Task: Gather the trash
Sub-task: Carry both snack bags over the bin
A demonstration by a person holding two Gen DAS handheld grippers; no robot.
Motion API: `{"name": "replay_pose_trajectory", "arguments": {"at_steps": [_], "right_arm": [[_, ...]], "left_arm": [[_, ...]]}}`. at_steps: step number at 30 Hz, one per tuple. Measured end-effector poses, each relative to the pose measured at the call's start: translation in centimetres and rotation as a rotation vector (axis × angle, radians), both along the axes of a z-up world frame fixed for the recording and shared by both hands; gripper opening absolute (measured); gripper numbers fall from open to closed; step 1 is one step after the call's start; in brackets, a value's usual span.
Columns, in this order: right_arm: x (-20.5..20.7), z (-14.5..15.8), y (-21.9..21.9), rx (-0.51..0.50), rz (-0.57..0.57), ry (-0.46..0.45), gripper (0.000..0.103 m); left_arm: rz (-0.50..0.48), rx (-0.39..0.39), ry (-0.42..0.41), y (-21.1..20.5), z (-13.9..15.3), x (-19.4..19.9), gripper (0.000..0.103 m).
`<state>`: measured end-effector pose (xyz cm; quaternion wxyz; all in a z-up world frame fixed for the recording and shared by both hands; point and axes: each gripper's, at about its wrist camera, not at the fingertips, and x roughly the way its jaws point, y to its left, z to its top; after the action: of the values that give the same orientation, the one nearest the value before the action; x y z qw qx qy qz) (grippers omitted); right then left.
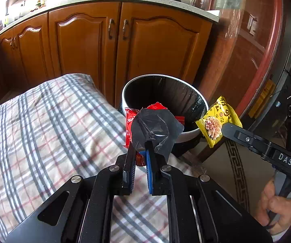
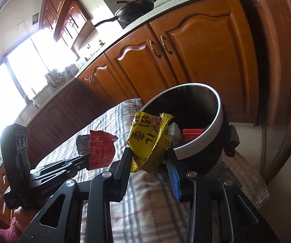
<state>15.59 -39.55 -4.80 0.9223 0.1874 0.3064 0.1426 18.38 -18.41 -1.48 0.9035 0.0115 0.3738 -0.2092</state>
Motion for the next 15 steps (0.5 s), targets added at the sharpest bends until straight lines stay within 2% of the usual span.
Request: {"name": "replay_pose_trajectory", "arguments": {"at_steps": [15], "right_arm": [[0.2,0.2,-1.3,0.002,-0.026,-0.012,0.035]], "left_arm": [[-0.022,0.020,-0.011,-2.1,0.2,0.9,0.008]]}}
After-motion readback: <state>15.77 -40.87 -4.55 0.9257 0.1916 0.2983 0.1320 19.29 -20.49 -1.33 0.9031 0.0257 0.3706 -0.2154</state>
